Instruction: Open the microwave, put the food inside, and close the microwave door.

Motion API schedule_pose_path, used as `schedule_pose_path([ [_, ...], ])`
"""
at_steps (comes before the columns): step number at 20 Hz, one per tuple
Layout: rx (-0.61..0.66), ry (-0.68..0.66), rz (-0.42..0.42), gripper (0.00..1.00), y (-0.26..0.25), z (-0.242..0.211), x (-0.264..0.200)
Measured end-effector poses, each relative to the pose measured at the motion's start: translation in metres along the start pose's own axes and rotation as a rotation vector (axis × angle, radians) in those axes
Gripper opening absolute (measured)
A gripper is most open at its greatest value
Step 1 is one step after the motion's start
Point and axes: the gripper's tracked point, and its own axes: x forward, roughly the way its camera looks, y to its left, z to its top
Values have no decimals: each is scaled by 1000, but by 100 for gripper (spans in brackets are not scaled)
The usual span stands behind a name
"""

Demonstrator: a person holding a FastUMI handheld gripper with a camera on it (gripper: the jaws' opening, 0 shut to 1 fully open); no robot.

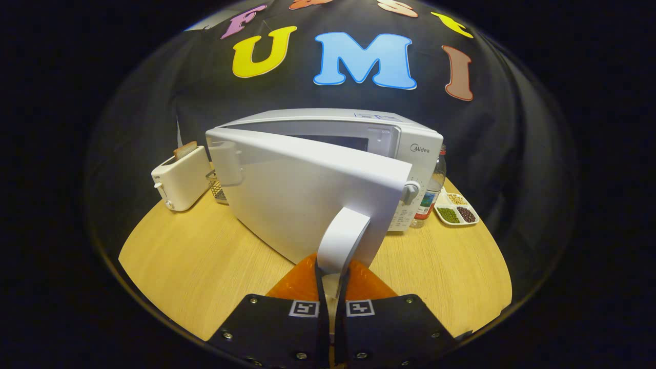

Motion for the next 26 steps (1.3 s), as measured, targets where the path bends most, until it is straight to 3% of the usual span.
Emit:
schedule_pose_path([
  [5, 31, -9, -16, 5, 41, -18, -30],
  [11, 7, -16, 54, 6, 112, -40, -64],
  [15, -52, -23, 114, 9, 163, -51, -79],
  [18, -164, -32, 135, 11, 191, -57, -91],
  [20, -232, -39, 181, 25, 213, -64, -103],
  [22, -274, -44, 310, 54, 243, -71, -125],
  [23, -278, -54, 384, 79, 257, -73, -138],
  [24, -268, -64, 436, 91, 265, -68, -149],
  [25, -240, -84, 485, 99, 266, -65, -169],
  [26, -207, -107, 517, 97, 267, -54, -181],
])
